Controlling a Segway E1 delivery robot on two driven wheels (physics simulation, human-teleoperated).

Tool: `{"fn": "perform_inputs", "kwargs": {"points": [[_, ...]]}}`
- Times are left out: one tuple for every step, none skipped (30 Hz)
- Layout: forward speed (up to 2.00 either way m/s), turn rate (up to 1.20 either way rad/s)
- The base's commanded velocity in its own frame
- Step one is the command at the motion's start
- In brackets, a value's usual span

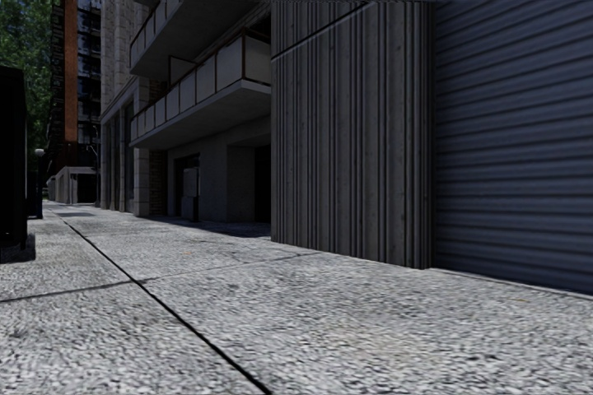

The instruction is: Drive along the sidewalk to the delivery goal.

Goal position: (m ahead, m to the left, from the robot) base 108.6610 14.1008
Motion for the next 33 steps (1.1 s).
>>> {"fn": "perform_inputs", "kwargs": {"points": [[0.92,0.72],[0.95,0.7],[1.07,0.69],[2.0,0.68],[2.0,0.68],[2.0,0.67],[2.0,0.66],[2.0,0.65],[2.0,0.62],[2.0,0.62],[2.0,0.61],[2.0,0.6],[2.0,0.59],[2.0,0.59],[2.0,0.58],[2.0,0.58],[2.0,0.57],[2.0,0.57],[2.0,0.57],[2.0,0.57],[2.0,0.57],[2.0,0.53],[2.0,0.52],[2.0,0.52],[2.0,0.52],[2.0,0.52],[2.0,0.52],[2.0,0.52],[2.0,0.52],[2.0,0.52],[2.0,0.52],[2.0,0.52],[2.0,0.52]]}}
